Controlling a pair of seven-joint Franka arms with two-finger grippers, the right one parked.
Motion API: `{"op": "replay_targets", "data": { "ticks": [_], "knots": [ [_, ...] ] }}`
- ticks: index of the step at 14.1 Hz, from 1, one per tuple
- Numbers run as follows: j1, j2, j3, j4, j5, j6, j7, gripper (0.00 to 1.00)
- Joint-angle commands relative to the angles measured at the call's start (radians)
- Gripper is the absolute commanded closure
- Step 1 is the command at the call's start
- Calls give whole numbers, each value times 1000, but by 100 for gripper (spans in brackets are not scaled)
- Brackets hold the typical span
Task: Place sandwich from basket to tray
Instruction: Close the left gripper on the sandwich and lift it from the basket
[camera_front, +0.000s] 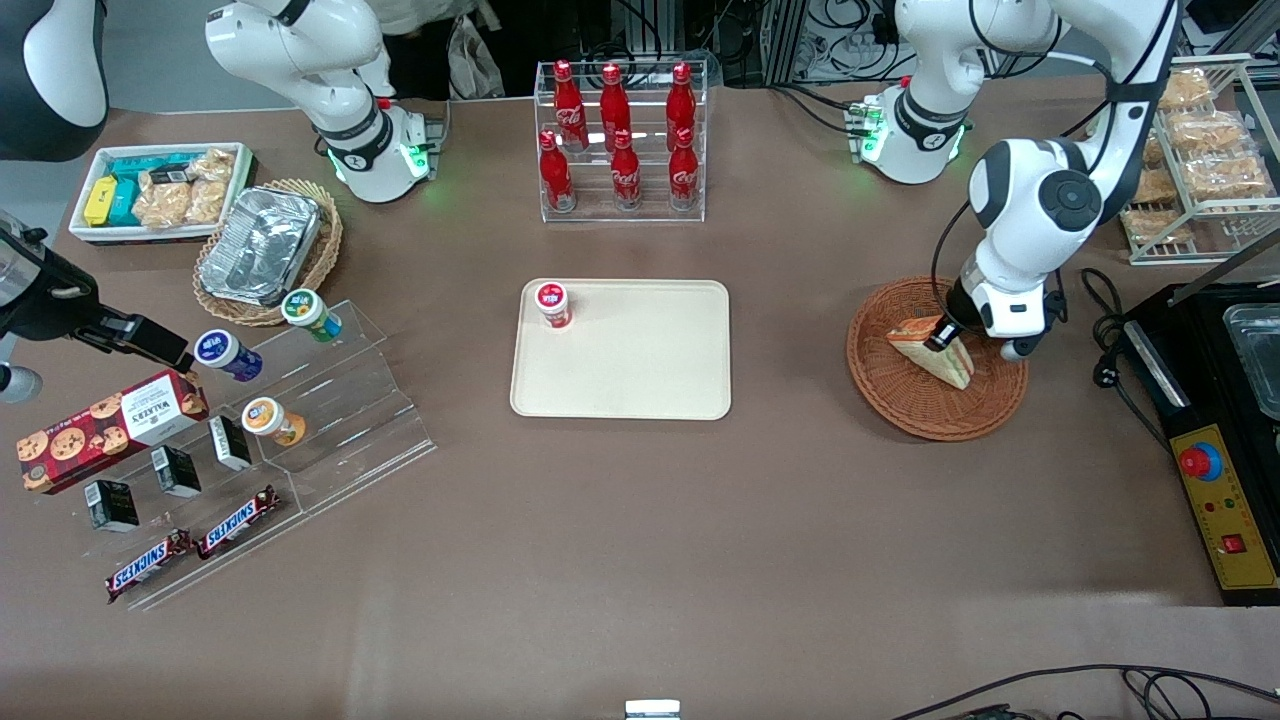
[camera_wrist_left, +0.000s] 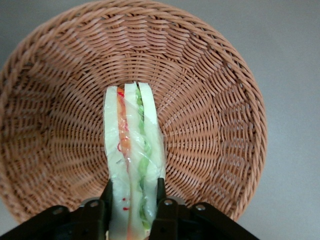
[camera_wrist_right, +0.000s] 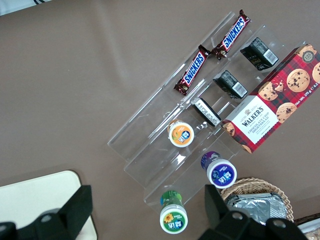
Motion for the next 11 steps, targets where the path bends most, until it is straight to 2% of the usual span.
{"op": "replay_targets", "data": {
  "ticks": [1,3,6,8,11],
  "knots": [
    [0,-79,3,98,31,-212,-17,100],
    [2,-115,0,197,72,-393,3,100],
    [3,-135,3,433,77,-675,211,100],
    [6,-130,11,576,65,-805,327,100],
    [22,-130,11,696,55,-937,482,100]
  ]
}}
